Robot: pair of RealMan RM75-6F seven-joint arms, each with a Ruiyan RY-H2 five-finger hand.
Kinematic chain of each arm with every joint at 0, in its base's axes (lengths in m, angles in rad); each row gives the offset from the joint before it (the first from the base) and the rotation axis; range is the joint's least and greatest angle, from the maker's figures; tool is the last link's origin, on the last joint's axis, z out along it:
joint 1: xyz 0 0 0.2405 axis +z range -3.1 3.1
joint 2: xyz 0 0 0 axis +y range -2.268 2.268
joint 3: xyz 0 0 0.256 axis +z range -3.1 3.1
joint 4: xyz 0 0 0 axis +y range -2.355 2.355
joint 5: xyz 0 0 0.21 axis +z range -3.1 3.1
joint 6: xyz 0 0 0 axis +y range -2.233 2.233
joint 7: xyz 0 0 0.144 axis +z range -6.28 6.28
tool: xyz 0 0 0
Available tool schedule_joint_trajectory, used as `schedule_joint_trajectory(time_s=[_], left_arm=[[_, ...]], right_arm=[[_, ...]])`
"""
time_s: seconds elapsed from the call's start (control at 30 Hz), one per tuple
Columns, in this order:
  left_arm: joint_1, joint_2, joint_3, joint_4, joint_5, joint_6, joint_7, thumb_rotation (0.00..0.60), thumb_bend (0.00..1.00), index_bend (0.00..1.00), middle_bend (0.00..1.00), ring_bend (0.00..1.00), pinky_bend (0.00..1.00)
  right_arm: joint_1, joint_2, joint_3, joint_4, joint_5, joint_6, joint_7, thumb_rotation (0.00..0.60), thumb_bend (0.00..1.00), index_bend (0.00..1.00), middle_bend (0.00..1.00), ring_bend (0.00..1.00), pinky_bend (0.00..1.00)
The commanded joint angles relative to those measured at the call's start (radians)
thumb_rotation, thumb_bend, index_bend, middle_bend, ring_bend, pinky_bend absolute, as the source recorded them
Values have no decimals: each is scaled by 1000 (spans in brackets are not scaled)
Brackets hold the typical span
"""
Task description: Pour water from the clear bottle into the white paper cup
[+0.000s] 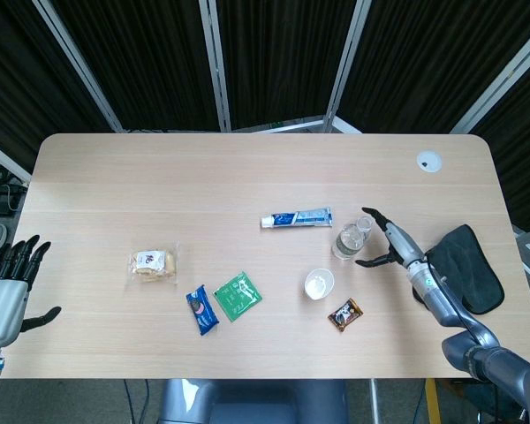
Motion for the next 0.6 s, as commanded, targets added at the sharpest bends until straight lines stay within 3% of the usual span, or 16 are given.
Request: schedule_joint_trajectory(time_s=[0.03,0.43,0.5,0.6], left_arm=[[-3,-3,-1,1,-3,0,4,600,0,0,0,0,0],[-9,-4,4,3,-3,-1,-1,600,0,0,0,0,0],[-11,-3,7,3,0,-4,-1,600,0,0,0,0,0],[-12,-5,9,4,0,-6,0,600,0,0,0,0,0]], right_arm=[[11,-16,10,14,18,-17,-10,600,0,0,0,0,0],[38,-74,37,53,64,-61,80,600,0,0,2,0,0],[41,-90,38,76,63,-57,89,600,0,3,44,7,0],[43,-119,46,113,69,-44,91,600,0,28,183,117,14]])
